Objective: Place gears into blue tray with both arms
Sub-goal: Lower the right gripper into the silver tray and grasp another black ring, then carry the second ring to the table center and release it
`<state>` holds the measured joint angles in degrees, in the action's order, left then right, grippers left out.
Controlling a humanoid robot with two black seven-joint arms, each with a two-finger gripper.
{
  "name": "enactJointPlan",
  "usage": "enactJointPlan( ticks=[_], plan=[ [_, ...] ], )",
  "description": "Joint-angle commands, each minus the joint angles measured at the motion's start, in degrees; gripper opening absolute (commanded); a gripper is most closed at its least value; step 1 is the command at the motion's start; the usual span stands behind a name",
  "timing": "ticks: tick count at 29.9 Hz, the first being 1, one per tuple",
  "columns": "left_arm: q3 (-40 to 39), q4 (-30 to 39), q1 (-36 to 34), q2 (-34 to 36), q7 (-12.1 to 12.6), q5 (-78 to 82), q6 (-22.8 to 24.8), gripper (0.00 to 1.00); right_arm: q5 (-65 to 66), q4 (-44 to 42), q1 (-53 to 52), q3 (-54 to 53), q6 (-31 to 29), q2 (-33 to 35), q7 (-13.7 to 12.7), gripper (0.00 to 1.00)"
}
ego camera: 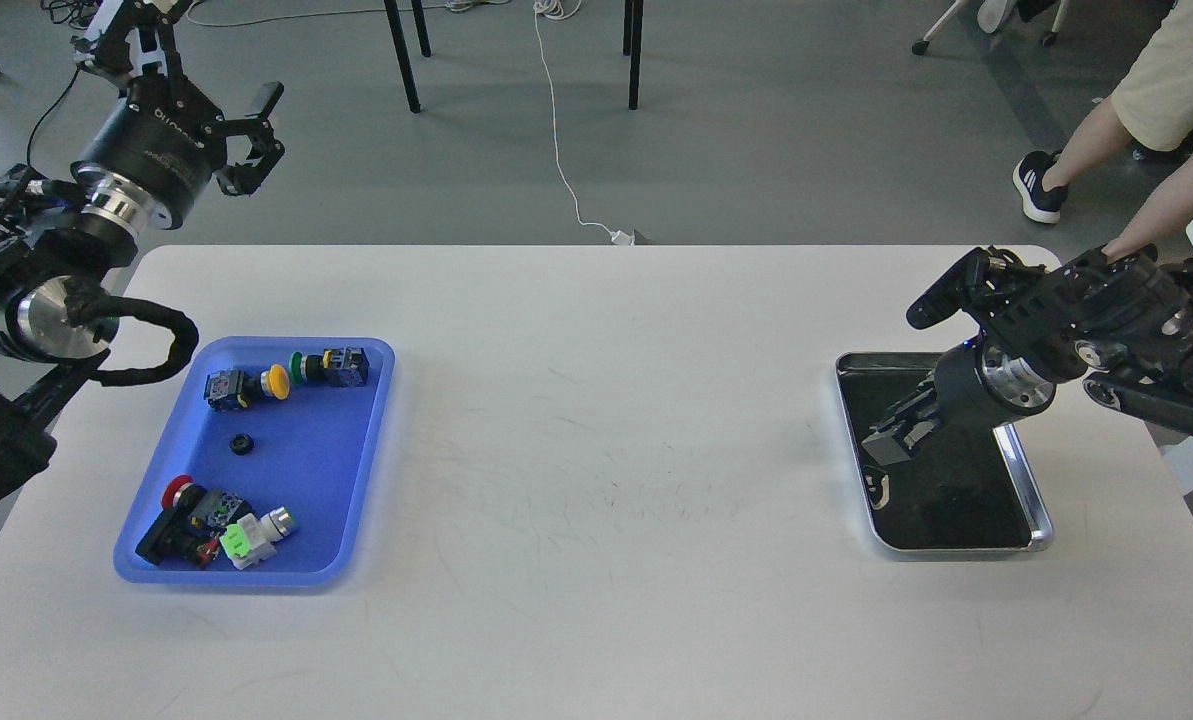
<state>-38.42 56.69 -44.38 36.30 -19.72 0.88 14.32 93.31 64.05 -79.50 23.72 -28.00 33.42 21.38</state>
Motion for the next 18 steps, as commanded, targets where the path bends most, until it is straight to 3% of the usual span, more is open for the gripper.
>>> enactJointPlan(
  ticks=[1, 8, 18],
  plan=[
    [0.28, 0.00, 0.00, 0.00, 0.04, 0.00, -0.09, 0.98, -1.11, -1.37, -0.22, -0.34, 0.00, -5.36, -0.02, 0.16],
    [0.54, 0.00, -0.09, 0.09, 0.47, 0.61, -0.09, 0.98, -10.33, -7.88, 3.12, -3.68, 0.00, -17.49, -0.02, 0.16],
    [0.80, 0.00, -0.18, 1.05, 0.83, 0.88, -0.17, 0.98, -11.13, -16.32, 13.31, -10.09, 3.04, -28.49, 0.06, 0.16]
  ],
)
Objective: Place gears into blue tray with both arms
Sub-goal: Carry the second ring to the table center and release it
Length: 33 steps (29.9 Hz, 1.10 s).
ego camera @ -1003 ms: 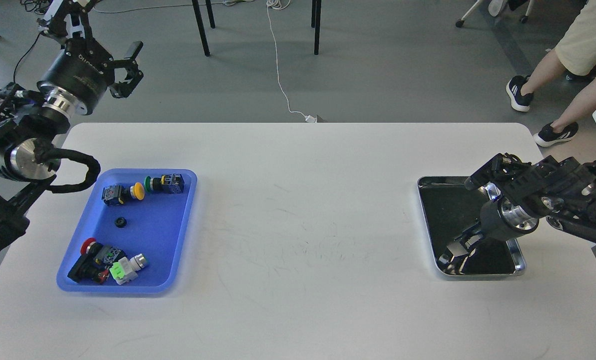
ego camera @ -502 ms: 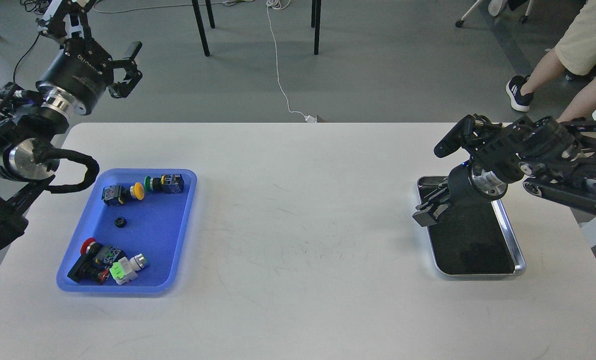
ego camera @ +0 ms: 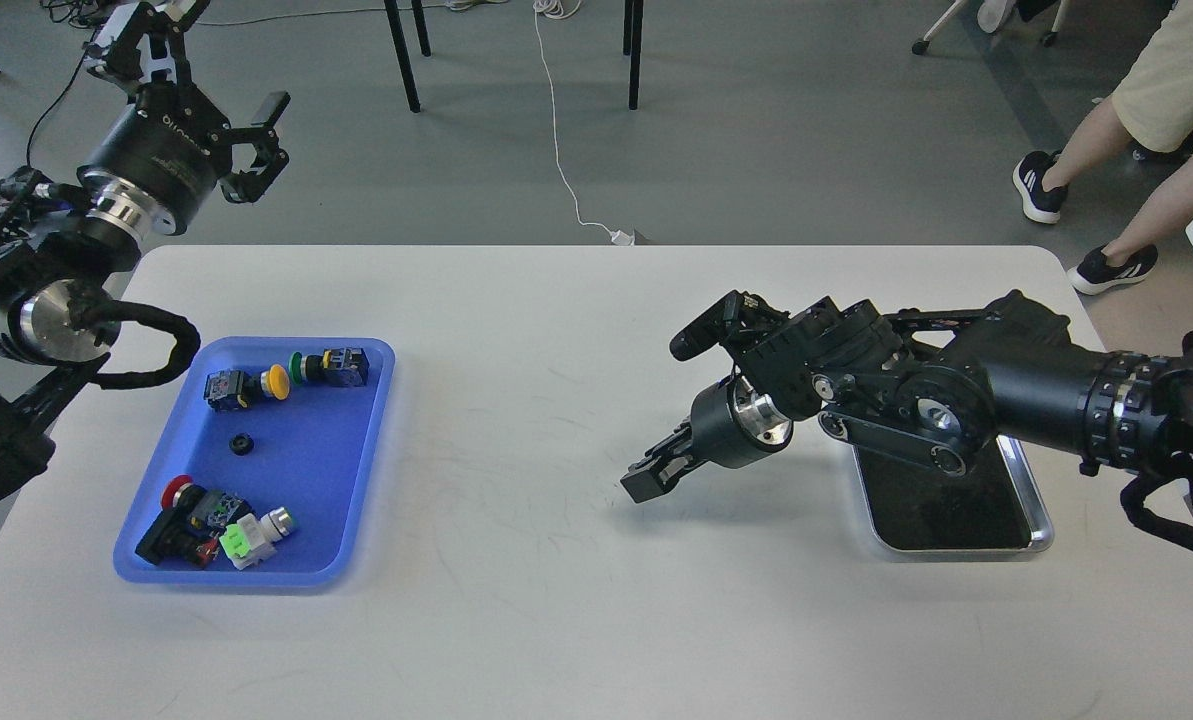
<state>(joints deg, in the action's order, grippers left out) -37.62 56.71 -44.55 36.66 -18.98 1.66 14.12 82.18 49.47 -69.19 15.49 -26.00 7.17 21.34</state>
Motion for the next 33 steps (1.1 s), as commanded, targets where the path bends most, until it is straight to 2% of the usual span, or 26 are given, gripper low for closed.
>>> enactJointPlan(
  ticks=[1, 12, 15, 18, 20, 23, 27, 30, 33],
  plan=[
    [0.01, -0.02, -0.01, 0.95, 0.08, 0.10, 0.03, 0.98, 0.00, -1.92, 3.70, -2.30, 1.65, -2.86, 0.10, 0.16],
    [0.09, 0.33, 0.08, 1.13, 0.08, 0.10, -0.32, 0.98, 0.00, -4.38, 6.08, -3.10, 3.86, -4.71, 0.10, 0.20],
    [0.01, 0.33, 0.08, 1.22, 0.08, 0.10, -0.32, 0.98, 0.00, -4.38, 6.00, -3.10, 3.94, -4.71, 0.10, 0.29],
    [0.09, 0.33, 0.08, 1.22, 0.08, 0.10, -0.32, 0.98, -0.09, -4.30, 5.91, -3.27, 4.21, -4.62, 0.10, 0.45],
    [0.09, 0.33, 0.08, 1.39, 0.08, 0.10, -0.32, 0.98, -0.09, -4.03, 5.82, -3.27, 4.38, -4.45, 0.10, 0.60],
    [0.09, 0.42, 0.08, 1.66, 0.08, 0.10, -0.15, 0.98, -0.18, -3.77, 5.73, -4.76, 4.21, -4.01, 0.10, 0.71],
    [0.79, 0.77, 0.08, 3.06, 0.26, 0.10, -0.06, 0.98, -1.49, -3.68, 5.12, -7.66, 4.12, -2.78, 0.01, 0.80],
    [1.24, 0.77, -0.45, 3.59, 0.25, 0.10, 0.03, 0.98, -4.38, -3.77, 4.50, -12.22, 4.12, -0.24, -0.25, 0.93],
    [1.32, 0.95, -0.71, 3.68, 0.34, 0.36, 0.46, 0.98, -8.69, -3.68, 4.41, -17.23, 4.03, 3.80, -0.25, 0.95]
  ],
)
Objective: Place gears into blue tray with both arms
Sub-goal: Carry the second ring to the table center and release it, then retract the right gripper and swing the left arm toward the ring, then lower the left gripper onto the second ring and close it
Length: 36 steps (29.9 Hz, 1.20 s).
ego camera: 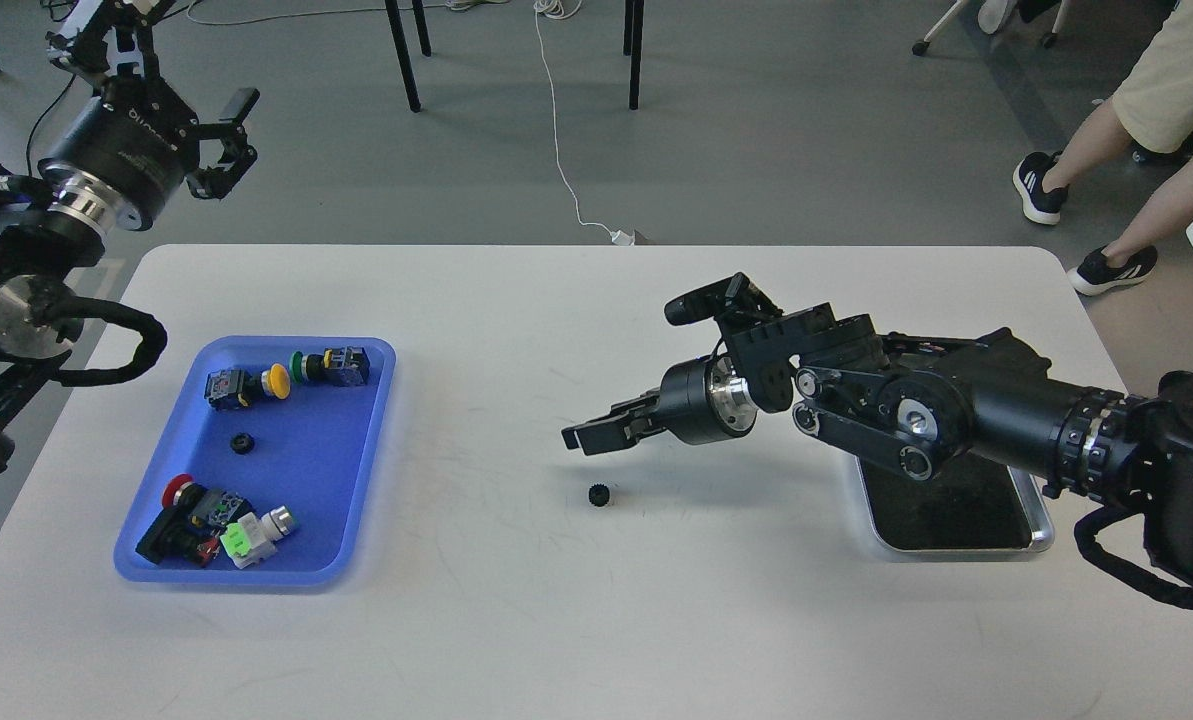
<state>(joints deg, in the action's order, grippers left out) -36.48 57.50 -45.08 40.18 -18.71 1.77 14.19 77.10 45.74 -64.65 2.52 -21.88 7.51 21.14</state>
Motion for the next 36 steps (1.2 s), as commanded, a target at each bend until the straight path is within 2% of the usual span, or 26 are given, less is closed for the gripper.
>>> enactJointPlan(
  ticks=[1, 8, 12, 16, 25, 27, 31, 33, 36],
  plan=[
    [0.44, 0.51, -0.28, 0.25, 0.34, 1.21, 0.57, 0.98, -4.93, 0.13, -0.04, -5.50, -0.09, 5.13, -0.04, 0.95],
    [3.17, 7.97, -3.44, 0.08, 4.20, 26.23, 2.42, 0.98, -19.93, 1.80, 2.59, -11.57, 0.00, 18.32, 0.31, 0.95],
    [3.34, 13.86, -3.18, -1.24, 4.29, 40.21, 2.16, 0.98, -32.69, 3.91, 6.02, -14.29, 0.00, 23.68, 0.31, 0.95],
    [4.22, 18.78, -2.48, -5.98, 4.21, 56.20, 0.93, 0.98, -43.50, 5.41, 10.14, -15.53, -0.18, 28.52, -0.04, 0.96],
    [11.59, 20.82, -2.12, -13.98, 3.68, 94.61, -0.21, 0.97, -68.02, 5.93, 18.49, -16.84, -2.02, 37.04, 0.31, 0.97],
    [15.10, 20.73, -1.60, -14.51, 3.68, 103.75, -3.36, 0.96, -71.55, 5.93, 20.60, -16.85, -3.95, 38.01, 0.48, 0.97],
    [25.29, 20.03, -1.07, -14.78, 3.68, 119.31, -13.90, 0.89, -73.32, 5.85, 23.68, -17.72, -5.98, 39.07, 1.79, 0.97],
    [28.73, 19.15, -0.98, -14.86, 3.59, 123.23, -16.20, 0.84, -73.32, 5.94, 24.74, -18.69, -6.07, 39.07, 2.94, 0.97],
    [30.15, 15.90, 0.16, -15.39, 3.59, 123.23, -16.56, 0.78, -73.32, 6.55, 25.62, -20.27, -6.07, 39.07, 3.12, 0.97]
  ],
)
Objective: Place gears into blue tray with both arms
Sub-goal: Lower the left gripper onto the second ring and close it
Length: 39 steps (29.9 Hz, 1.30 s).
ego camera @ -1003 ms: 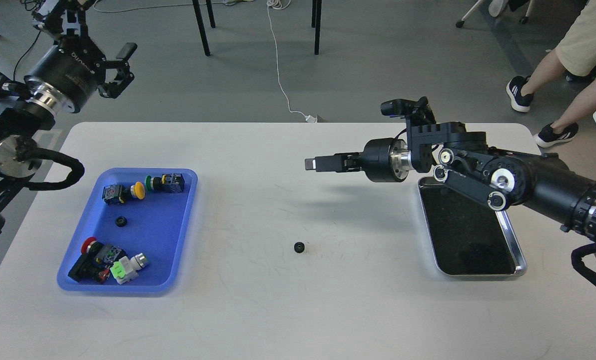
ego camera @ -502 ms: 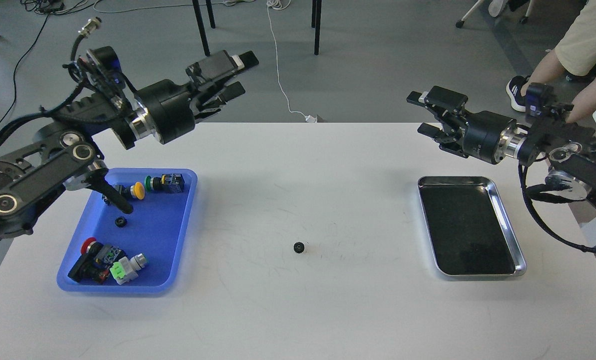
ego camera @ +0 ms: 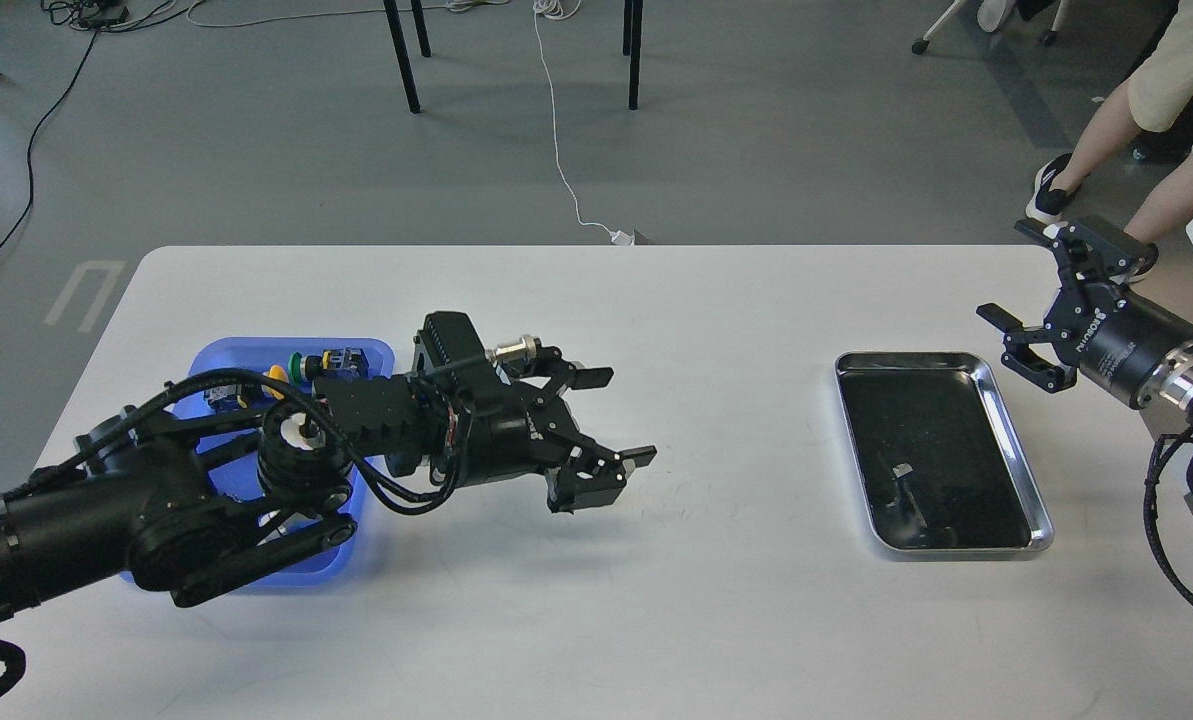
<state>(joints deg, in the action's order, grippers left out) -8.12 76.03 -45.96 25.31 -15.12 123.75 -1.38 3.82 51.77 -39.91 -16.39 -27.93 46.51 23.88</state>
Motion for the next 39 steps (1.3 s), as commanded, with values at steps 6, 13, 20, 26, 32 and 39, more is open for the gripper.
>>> enactJointPlan(
  ticks=[6, 13, 20, 26, 32, 39],
  plan=[
    [1.18, -9.83, 3.94, -2.80, 0.09, 1.25, -1.35, 0.58, -0.04, 1.41, 1.42, -2.33, -0.02, 0.07, 0.46, 0.97],
    [1.44, -11.51, 4.21, -5.01, 0.00, 1.25, -2.84, 0.57, -0.04, 1.41, 1.42, -2.33, -0.02, 0.16, 0.46, 0.97],
    [1.97, -11.69, 4.39, -5.63, 0.00, 1.25, -2.75, 0.57, -0.04, 1.32, 1.42, -2.95, 0.06, 0.16, 0.46, 0.97],
    [1.88, -13.88, 6.23, -5.89, 0.27, 1.25, -2.75, 0.57, 0.05, 1.14, 1.42, -4.00, 0.06, -0.02, 0.46, 0.97],
    [1.80, -14.50, 6.58, -5.98, 0.18, 1.25, -2.75, 0.41, 0.05, 1.14, 1.42, -5.58, -0.02, -0.02, 0.29, 0.97],
    [1.80, -14.50, 6.58, -6.94, 0.18, 1.25, -2.75, 0.35, 0.13, 0.97, 1.42, -5.67, 0.06, 0.07, 0.29, 0.97]
  ],
)
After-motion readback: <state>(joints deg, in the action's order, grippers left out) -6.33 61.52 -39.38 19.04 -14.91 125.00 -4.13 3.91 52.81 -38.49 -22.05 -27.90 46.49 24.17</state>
